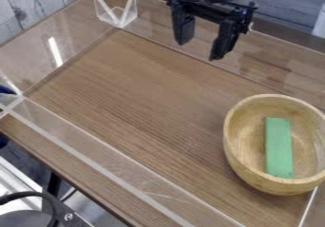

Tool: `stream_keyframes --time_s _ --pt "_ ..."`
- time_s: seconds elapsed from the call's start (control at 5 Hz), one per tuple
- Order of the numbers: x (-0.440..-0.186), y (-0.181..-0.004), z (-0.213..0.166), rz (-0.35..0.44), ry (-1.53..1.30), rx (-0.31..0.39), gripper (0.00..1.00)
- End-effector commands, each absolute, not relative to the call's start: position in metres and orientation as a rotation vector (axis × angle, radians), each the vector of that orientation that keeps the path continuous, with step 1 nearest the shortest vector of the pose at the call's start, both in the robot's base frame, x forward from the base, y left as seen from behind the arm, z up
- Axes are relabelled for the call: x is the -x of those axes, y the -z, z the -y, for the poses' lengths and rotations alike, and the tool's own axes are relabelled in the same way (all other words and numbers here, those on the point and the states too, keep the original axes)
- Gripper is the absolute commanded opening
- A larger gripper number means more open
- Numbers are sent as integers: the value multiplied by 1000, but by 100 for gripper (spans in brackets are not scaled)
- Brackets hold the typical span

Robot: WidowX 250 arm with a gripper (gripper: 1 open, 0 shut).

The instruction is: Remove the green block from inside the brown bowl and put it on the table

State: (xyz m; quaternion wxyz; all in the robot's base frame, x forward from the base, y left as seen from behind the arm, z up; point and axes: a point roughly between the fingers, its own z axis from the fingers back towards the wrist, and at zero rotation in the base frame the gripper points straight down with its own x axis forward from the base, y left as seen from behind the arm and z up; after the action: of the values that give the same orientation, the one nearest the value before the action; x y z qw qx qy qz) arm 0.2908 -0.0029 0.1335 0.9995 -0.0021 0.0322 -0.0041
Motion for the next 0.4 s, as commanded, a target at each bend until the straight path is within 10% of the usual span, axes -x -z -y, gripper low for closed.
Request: stream_keyframes --time_s 0.0,0.2 --pt "-288 -126 10 -84 14 7 100" --pt "-282 -118 28 -99 38 19 100"
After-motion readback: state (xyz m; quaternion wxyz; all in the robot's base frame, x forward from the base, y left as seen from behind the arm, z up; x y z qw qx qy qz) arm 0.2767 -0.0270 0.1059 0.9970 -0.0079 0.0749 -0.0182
